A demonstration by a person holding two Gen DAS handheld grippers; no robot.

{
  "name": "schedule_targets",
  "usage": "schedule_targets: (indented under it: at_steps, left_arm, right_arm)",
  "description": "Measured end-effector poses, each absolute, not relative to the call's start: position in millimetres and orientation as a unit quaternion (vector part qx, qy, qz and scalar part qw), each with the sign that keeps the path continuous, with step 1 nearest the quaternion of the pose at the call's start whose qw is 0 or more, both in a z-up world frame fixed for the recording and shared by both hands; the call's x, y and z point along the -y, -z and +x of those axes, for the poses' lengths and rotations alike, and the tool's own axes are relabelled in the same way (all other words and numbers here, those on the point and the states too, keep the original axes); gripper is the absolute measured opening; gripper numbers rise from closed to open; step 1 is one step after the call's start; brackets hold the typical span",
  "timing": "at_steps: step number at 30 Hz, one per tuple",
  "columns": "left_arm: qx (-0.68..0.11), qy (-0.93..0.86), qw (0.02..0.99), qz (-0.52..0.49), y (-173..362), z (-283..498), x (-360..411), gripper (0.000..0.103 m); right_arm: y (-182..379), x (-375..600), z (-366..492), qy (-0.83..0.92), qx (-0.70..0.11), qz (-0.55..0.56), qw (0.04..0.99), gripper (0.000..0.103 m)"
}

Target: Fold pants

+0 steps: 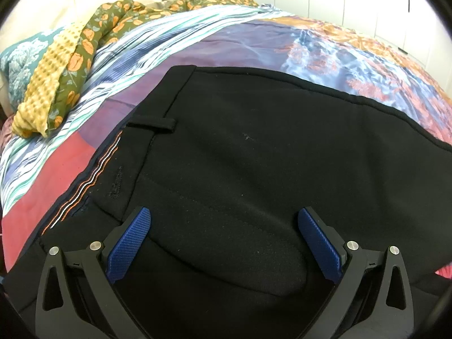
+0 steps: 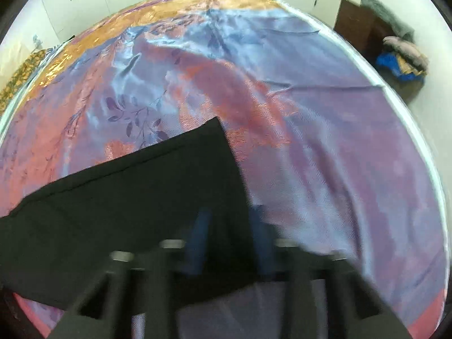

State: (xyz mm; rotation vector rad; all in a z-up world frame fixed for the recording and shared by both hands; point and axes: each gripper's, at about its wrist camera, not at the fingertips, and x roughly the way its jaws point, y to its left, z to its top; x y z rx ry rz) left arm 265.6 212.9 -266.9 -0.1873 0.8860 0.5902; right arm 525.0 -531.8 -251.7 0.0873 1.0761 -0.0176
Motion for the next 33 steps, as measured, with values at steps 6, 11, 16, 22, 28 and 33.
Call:
schedule_targets:
  at_steps: [6,11,16,22,28,33]
  left_arm:
    - [-0.425,-0.282,0.856,-0.086,266,267,-212,0.102]
    - [-0.432,-0.283,0.852,-0.082,265,269,-212,0.103]
    - [-0.456,-0.288,0.838,-0.083,259,272,-212,0.103]
    - [-0.473,-0.256,0.83,-0.146,240,251,-203,0.102]
    - [-0.52,-0.179,0.827,-0.115,233,232,-168,0.102]
    - [-0.522,-0.085,0.845,-0.077,217,234,-130,0.102]
  right_arm:
    - [173,513,383,-0.068,-0.406,-0.026,0.911,0.006]
    - [206,541,241,-0.042,-0.443,-0.047,0.894,0.007]
    - [239,587,145,0.095,-0.499,0.063,0.859,0.048]
    - [208,500,116,-0.069,-0.433,0.222,0.871,0.055]
    - [271,458,165,-0.054,-0.437,0.399,0.804,0.071]
    - [288,486,171,0.085,-0.377,0.507,0.77,0.051]
